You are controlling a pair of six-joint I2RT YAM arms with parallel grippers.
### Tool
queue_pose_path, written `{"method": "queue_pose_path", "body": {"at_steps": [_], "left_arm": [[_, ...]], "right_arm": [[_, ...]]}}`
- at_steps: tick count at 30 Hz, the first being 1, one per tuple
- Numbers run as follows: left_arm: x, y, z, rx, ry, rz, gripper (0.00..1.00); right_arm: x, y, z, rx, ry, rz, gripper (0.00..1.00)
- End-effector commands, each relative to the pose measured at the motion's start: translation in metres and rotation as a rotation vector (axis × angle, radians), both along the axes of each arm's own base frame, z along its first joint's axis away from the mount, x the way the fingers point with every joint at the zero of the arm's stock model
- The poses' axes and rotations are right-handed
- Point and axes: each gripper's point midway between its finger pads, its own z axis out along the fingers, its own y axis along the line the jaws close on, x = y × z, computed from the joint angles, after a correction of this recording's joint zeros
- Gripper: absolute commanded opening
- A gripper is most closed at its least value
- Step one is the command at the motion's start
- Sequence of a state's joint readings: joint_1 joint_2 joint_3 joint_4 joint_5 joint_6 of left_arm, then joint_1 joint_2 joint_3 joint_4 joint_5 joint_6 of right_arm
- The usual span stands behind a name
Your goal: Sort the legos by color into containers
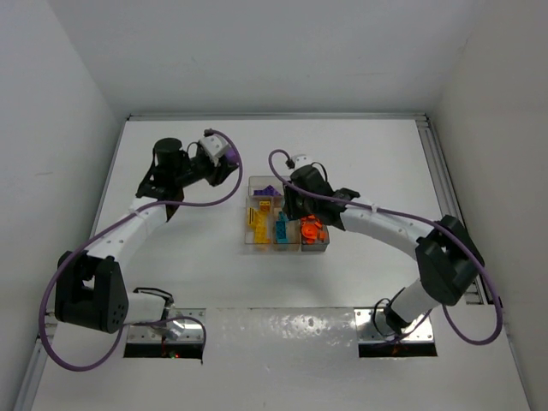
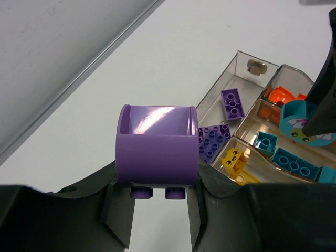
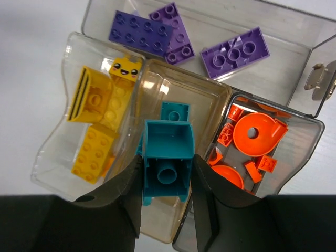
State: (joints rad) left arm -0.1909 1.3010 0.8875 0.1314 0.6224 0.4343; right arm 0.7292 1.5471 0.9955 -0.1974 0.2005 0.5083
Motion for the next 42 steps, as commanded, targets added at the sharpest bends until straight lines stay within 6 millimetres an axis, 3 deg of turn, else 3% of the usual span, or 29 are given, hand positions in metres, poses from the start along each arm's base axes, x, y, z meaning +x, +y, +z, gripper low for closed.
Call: {"method": "queue_pose_path", "body": {"at_steps": [1, 4, 5, 7, 8, 11, 14, 18, 21, 22, 24, 27, 30, 36, 40, 42], "left_arm": [[0.002, -0.001, 0.006, -0.024, -0.020, 0.007, 0.00], [0.003, -0.001, 0.004, -0.023, -0.022, 0.013, 0.00], [0.003, -0.001, 0.003, -0.023, -0.022, 0.012, 0.00], [0.004, -0.001, 0.000, -0.020, -0.016, 0.013, 0.00], [0.004, -0.002, -0.003, -0.018, -0.008, 0.008, 0.00], [0.004, -0.005, -0.012, -0.007, 0.011, -0.019, 0.00], [0.004, -0.011, -0.027, 0.059, 0.010, -0.092, 0.00], [0.004, -0.013, -0.063, 0.259, 0.001, -0.235, 0.00], [0.016, -0.019, -0.064, 0.330, -0.037, -0.335, 0.00], [0.018, -0.025, -0.074, 0.326, -0.016, -0.382, 0.00], [0.020, -0.037, -0.073, 0.362, -0.006, -0.477, 0.00], [0.018, -0.059, -0.095, 0.455, 0.039, -0.594, 0.00], [0.028, -0.071, -0.113, 0.470, 0.076, -0.611, 0.00], [0.031, -0.088, -0.127, 0.431, 0.183, -0.649, 0.00], [0.041, -0.095, -0.128, 0.440, 0.155, -0.623, 0.00], [0.042, -0.096, -0.129, 0.444, 0.154, -0.620, 0.10]], "right_arm": [[0.006, 0.002, -0.009, -0.002, -0.006, -0.022, 0.00], [0.002, 0.009, -0.022, -0.006, 0.028, 0.021, 0.05], [-0.002, 0.015, -0.024, 0.008, 0.046, 0.055, 0.21], [-0.002, 0.022, -0.022, 0.017, 0.049, 0.098, 0.34], [0.000, 0.021, -0.021, 0.009, 0.047, 0.094, 0.46], [0.007, 0.016, -0.011, -0.024, 0.020, 0.074, 0.66], [0.014, 0.016, 0.013, -0.021, -0.038, 0.085, 0.76], [0.027, 0.009, 0.045, -0.018, -0.126, 0.063, 0.78], [0.039, -0.009, 0.058, 0.025, -0.134, 0.005, 0.78], [0.047, -0.022, 0.060, 0.043, -0.131, -0.032, 0.78], [0.056, -0.039, 0.063, 0.086, -0.135, -0.086, 0.77], [0.059, -0.053, 0.068, 0.079, -0.165, -0.121, 0.77], [0.057, -0.060, 0.070, 0.055, -0.177, -0.123, 0.76], [0.048, -0.067, 0.069, 0.041, -0.178, -0.123, 0.76], [0.045, -0.069, 0.069, 0.044, -0.179, -0.123, 0.76], [0.045, -0.070, 0.072, 0.047, -0.186, -0.128, 0.76]]}}
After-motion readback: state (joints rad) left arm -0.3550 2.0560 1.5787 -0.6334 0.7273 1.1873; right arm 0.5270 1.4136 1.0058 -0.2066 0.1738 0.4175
